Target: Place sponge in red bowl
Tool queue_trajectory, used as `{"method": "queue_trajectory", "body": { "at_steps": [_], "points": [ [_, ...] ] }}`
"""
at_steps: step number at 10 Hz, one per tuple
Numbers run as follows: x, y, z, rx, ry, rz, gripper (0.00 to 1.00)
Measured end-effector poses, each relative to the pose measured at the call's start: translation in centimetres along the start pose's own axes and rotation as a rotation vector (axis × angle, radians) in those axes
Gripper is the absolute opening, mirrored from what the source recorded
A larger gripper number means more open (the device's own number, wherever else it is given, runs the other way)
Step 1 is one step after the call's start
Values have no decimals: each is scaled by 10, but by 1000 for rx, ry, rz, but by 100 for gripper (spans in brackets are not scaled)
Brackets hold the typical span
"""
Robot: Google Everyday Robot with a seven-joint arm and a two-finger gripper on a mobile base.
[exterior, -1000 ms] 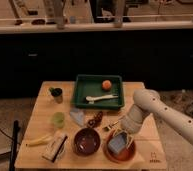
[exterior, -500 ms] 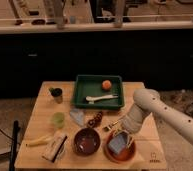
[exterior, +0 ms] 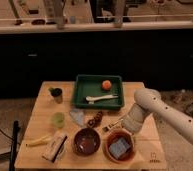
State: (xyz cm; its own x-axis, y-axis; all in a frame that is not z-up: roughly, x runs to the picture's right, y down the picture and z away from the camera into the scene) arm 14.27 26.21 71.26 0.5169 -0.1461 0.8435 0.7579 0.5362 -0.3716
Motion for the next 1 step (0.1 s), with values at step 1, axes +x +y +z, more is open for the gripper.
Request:
{"method": "queue_trajectory", "body": {
  "at_steps": [1],
  "points": [
    [2, 0, -2, 6, -1, -3, 80]
  ]
}}
